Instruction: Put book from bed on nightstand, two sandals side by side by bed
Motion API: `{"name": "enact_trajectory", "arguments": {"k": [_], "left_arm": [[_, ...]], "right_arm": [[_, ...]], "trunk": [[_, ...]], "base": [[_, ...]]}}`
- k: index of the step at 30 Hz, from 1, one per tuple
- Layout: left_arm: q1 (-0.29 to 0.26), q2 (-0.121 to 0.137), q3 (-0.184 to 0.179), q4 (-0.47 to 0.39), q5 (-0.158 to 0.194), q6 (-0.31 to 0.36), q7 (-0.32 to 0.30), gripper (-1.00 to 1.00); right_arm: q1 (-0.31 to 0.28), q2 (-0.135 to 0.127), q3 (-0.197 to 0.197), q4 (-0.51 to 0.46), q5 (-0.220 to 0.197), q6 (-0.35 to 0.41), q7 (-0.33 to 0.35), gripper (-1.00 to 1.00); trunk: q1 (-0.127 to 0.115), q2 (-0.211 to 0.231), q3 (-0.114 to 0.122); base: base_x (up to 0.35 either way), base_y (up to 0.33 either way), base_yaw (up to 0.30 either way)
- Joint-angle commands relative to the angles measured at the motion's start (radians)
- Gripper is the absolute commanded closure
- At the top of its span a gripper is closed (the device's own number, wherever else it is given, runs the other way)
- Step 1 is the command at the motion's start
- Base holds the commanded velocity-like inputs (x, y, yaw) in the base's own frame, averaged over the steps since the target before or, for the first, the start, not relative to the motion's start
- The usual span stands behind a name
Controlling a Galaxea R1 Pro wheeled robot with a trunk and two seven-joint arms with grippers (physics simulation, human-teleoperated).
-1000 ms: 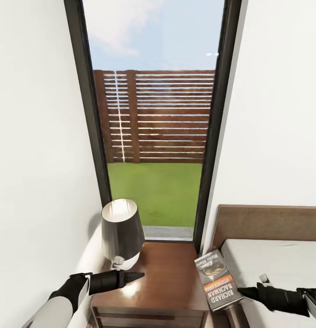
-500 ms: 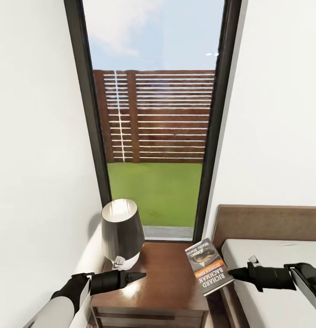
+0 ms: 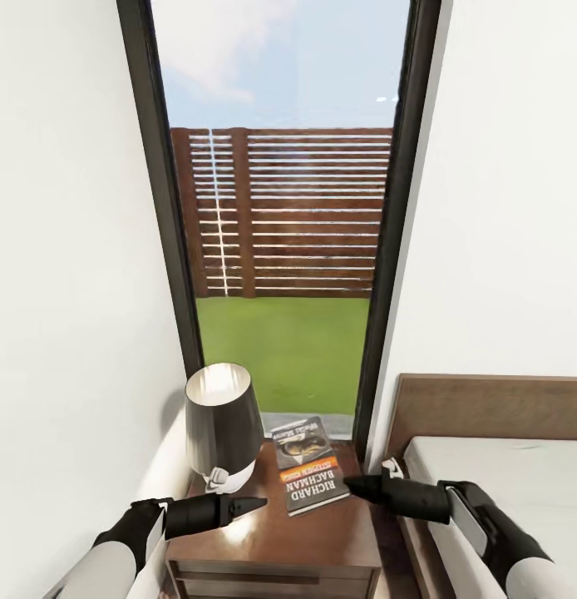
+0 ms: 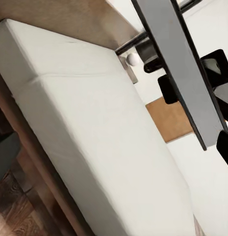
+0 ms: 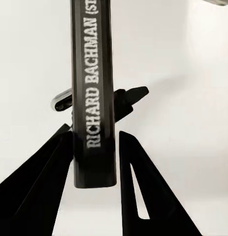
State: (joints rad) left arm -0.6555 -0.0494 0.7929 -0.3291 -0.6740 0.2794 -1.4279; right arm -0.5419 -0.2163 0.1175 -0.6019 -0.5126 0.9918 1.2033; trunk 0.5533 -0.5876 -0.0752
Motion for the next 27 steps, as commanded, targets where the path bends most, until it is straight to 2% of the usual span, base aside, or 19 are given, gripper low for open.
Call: {"name": "enact_trajectory", "arguments": {"k": [1,3,7,12,14,17,27], "left_arm": [[-0.001,-0.001,0.009,-0.002,-0.010,0.011,-0.006,-1.00],[-0.001,-0.001,0.010,-0.002,-0.009,0.010,-0.005,-1.00],[-0.001,-0.001,0.011,-0.002,-0.009,0.009,-0.003,-1.00],[-0.001,-0.001,0.012,-0.002,-0.007,0.008,0.001,-1.00],[-0.001,-0.001,0.013,-0.002,-0.007,0.008,0.002,-1.00],[-0.001,-0.001,0.014,-0.002,-0.007,0.008,0.001,-1.00],[-0.001,0.000,0.014,-0.002,-0.007,0.007,0.002,-1.00]], "right_arm": [[-0.001,0.008,0.004,0.000,-0.005,0.003,0.002,1.00],[-0.001,0.025,0.003,-0.002,-0.006,0.002,0.001,1.00],[-0.001,0.037,0.003,-0.002,-0.005,-0.010,0.001,1.00],[-0.001,0.040,0.002,0.000,-0.005,-0.041,0.000,1.00],[-0.001,0.039,0.002,0.000,-0.005,-0.091,0.000,1.00],[-0.001,0.037,0.001,0.000,-0.006,-0.115,0.001,1.00],[-0.001,0.036,-0.004,0.001,-0.012,-0.128,0.002,1.00]], "trunk": [[0.000,-0.002,-0.002],[0.000,-0.002,-0.002],[0.000,-0.002,-0.002],[0.000,-0.002,-0.002],[0.000,-0.002,-0.002],[0.000,-0.002,-0.002],[0.000,-0.002,-0.002]], "base": [[0.000,0.000,0.000],[0.000,0.000,0.000],[0.002,0.000,0.000],[0.205,0.000,0.000],[0.140,0.000,0.000],[0.060,0.000,0.000],[0.006,0.000,0.000]]}}
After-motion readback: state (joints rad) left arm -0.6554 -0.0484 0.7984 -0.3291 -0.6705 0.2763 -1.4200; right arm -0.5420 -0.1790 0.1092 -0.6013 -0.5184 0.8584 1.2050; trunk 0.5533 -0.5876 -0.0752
